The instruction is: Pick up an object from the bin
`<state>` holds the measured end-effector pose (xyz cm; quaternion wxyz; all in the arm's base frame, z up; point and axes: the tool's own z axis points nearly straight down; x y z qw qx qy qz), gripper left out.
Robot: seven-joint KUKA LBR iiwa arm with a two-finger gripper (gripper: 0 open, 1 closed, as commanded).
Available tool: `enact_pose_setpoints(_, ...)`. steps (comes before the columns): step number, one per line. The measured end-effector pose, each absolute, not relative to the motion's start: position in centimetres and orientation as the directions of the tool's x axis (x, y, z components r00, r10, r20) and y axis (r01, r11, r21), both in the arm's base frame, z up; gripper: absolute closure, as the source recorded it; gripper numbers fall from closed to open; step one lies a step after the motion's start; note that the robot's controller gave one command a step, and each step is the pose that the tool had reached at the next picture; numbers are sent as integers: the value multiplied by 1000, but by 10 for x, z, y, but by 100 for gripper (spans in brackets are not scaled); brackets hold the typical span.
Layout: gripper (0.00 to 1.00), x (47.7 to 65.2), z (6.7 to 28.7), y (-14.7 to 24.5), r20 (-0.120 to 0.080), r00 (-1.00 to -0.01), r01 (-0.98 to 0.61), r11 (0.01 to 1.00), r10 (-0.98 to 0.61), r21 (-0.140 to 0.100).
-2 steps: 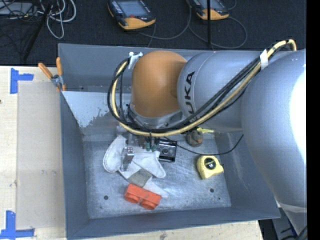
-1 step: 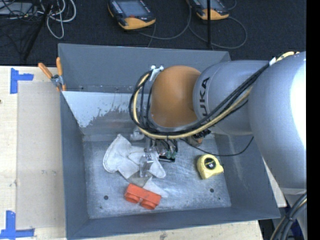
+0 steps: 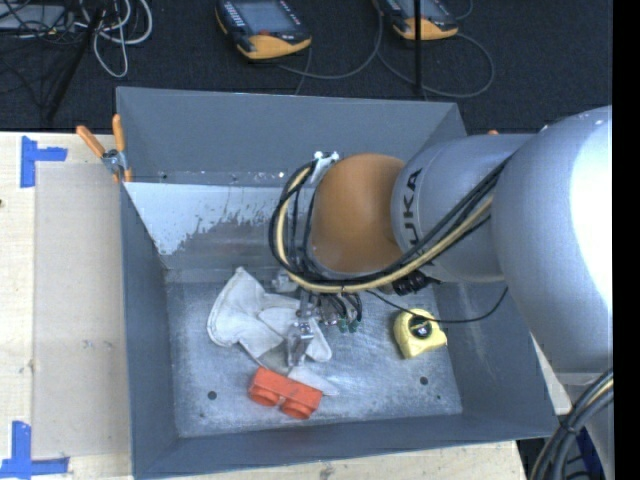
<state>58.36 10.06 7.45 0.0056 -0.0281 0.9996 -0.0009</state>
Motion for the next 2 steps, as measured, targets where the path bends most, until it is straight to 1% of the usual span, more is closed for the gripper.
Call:
enact_pose_setpoints(1,0,598,74,76,-6,-996,-89,996,-89,8)
enact_pose_setpoints(2,0,586,76,99,-3,-998,-56,998,-56,-1)
